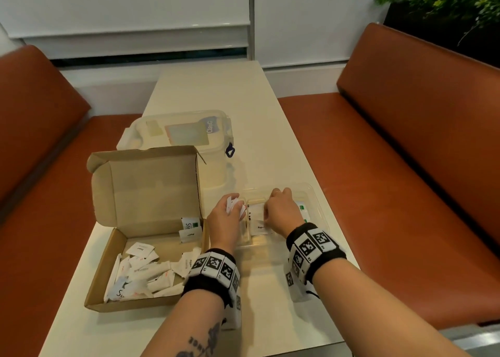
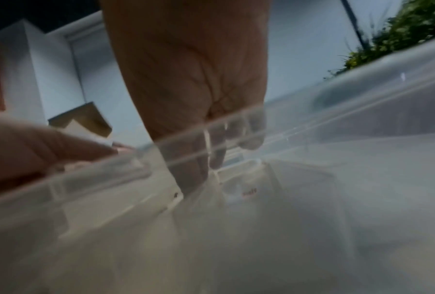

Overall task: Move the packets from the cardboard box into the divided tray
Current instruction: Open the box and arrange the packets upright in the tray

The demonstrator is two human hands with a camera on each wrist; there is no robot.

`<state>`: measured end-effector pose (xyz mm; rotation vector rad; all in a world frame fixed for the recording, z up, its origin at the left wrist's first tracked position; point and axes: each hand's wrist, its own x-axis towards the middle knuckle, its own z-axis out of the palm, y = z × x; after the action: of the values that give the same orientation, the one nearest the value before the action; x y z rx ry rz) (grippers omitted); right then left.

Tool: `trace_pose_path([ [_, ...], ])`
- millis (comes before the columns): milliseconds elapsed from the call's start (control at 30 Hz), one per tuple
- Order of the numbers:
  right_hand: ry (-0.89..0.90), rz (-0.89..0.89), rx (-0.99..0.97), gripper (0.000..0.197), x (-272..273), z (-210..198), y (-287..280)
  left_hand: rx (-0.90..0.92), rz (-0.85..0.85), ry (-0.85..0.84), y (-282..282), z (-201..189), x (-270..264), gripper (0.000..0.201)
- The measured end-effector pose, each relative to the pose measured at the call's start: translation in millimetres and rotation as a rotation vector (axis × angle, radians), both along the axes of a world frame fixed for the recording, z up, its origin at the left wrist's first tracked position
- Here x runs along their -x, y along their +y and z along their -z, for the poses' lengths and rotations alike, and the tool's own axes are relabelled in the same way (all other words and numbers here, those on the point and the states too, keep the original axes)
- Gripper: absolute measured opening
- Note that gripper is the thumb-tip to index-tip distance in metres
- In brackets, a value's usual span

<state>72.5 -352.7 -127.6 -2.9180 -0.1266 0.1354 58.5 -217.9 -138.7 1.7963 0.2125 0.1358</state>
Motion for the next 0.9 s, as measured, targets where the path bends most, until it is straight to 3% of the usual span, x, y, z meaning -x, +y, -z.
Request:
trace_pose_path([
  [167,-0.09,-0.042,-0.013,0.015,7,11,5,-0.012,0.001,-0.025,1,0,1,0.012],
  [467,-0.078,-0.033,-0.063,0.012,4,17,8,0.135,0.029,0.014,0,1,1,0.017],
  [533,-0.081,0.026,-0.275,0.012,4,15,8,0.234,0.029,0.034,-1,0,0,0.016],
  [667,-0.006,0.19,-0.881,0.009,8,2,6,0.342,0.061,0.086,1,-4,-3,0.006],
  [900,0.111,0.267,-1.268,0.015,19,-6,-2,0.461,0.059,0.145,-6,-5,-4,0.007],
])
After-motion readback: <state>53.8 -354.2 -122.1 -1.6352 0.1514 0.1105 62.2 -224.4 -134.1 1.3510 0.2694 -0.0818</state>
